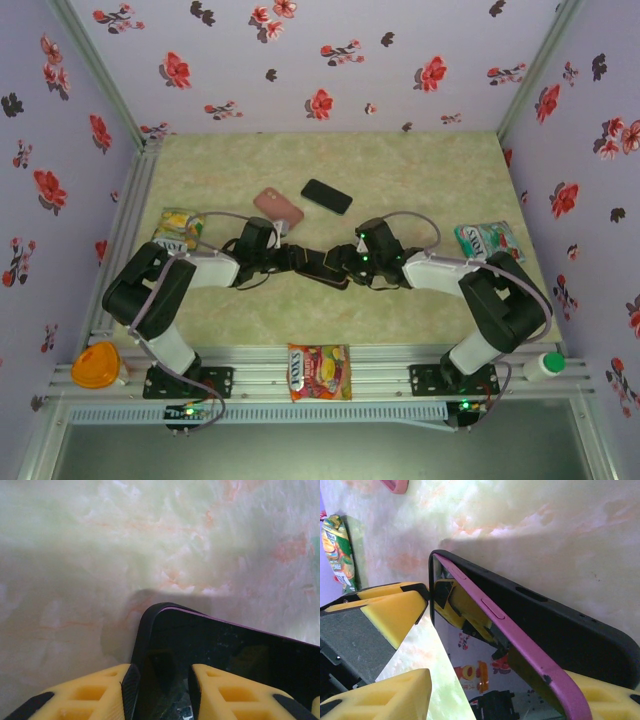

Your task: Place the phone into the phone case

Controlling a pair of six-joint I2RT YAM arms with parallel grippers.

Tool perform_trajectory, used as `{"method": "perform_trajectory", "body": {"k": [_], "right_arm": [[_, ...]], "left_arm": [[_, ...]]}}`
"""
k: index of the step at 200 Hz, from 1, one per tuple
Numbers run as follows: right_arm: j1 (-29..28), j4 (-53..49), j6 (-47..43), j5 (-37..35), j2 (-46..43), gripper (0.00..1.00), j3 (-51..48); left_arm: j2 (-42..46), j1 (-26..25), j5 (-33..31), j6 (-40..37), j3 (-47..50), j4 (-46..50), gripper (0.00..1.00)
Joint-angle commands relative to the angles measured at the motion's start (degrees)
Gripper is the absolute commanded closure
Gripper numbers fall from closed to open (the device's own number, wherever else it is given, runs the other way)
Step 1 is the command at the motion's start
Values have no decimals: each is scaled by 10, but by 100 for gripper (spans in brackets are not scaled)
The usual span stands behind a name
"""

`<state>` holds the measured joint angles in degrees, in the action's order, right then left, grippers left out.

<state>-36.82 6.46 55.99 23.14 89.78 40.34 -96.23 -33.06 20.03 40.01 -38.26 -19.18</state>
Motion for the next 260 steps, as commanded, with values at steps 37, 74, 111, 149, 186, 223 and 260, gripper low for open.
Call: {"method": "perform_trajectory", "body": {"k": [37, 74, 111, 149, 186, 223, 260], "right_arm": [[-5, -70, -28, -22, -11, 39, 38], [-5, -102, -41, -28, -12, 38, 52], [-5, -132, -48, -34, -9, 38, 68], [-5, -163, -54, -46, -7, 37, 80], [-5, -170, -56, -49, -3, 36, 85], [-5, -172, -55, -54, -3, 35, 83], [-5, -172, -55, -55, -3, 35, 84]], "left_arm": [[19, -7, 12, 4, 16, -22, 62], [24, -6, 12, 4, 17, -19, 63], [28, -6, 13, 4, 20, -18, 62], [31, -6, 12, 6, 25, -19, 62], [35, -6, 5, 6, 32, -20, 62], [43, -6, 1, 9, 37, -20, 62], [59, -6, -8, 9, 41, -12, 62]]}}
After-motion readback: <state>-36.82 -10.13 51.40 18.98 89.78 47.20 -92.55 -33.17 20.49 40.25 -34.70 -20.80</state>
